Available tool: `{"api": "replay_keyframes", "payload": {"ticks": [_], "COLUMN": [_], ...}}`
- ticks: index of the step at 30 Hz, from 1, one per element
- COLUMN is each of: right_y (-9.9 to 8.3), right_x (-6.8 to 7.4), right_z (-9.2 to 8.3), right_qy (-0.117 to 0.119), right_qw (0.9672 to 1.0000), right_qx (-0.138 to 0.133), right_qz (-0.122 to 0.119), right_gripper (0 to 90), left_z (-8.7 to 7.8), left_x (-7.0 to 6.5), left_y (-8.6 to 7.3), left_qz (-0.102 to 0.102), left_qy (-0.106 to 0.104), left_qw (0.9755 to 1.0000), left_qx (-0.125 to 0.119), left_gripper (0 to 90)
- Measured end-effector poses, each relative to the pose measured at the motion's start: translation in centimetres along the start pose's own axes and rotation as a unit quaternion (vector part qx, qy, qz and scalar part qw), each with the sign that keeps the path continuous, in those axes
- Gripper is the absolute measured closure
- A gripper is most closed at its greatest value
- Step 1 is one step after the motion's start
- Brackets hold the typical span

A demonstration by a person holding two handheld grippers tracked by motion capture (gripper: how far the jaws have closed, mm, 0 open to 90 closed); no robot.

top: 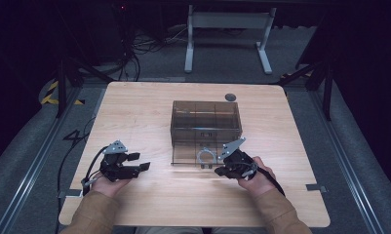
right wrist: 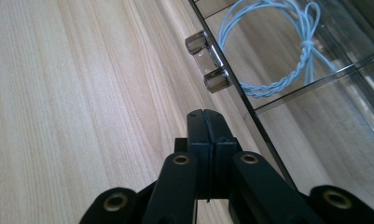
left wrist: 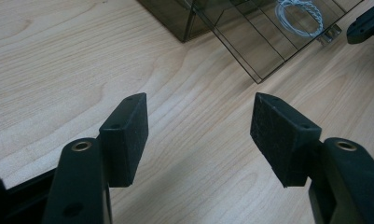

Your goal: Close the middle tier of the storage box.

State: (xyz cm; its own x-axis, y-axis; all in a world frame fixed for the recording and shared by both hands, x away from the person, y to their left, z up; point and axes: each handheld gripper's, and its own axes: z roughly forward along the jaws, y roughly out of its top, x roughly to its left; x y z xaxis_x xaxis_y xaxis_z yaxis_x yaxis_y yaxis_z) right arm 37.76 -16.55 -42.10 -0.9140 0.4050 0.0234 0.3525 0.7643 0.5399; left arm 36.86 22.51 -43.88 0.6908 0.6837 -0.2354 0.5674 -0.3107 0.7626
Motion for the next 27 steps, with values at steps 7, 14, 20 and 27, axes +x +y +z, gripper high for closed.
{"api": "replay_keyframes", "payload": {"ticks": [7, 14, 20, 27], "right_y": [0.1, 0.1, 0.0, 0.0], "right_x": [0.5, 0.6, 0.6, 0.6], "right_z": [1.0, 1.8, 1.9, 2.3], "right_qy": [-0.011, -0.015, -0.02, -0.025], "right_qw": [0.9999, 0.9998, 0.9998, 0.9997], "right_qx": [0.01, 0.011, 0.006, -0.003], "right_qz": [-0.005, -0.007, -0.007, -0.003], "right_gripper": [90.0, 90.0, 90.0, 90.0], "left_z": [0.0, 0.0, 0.0, 0.0], "left_x": [0.0, 0.0, 0.0, 0.0], "left_y": [0.0, 0.0, 0.0, 0.0], "left_qz": [-0.001, -0.001, -0.001, -0.001], "left_qy": [0.001, 0.002, 0.002, 0.001], "left_qw": [1.0, 1.0, 1.0, 1.0], "left_qx": [-0.001, -0.001, -0.001, 0.0], "left_gripper": [37.8, 37.7, 37.7, 37.7]}}
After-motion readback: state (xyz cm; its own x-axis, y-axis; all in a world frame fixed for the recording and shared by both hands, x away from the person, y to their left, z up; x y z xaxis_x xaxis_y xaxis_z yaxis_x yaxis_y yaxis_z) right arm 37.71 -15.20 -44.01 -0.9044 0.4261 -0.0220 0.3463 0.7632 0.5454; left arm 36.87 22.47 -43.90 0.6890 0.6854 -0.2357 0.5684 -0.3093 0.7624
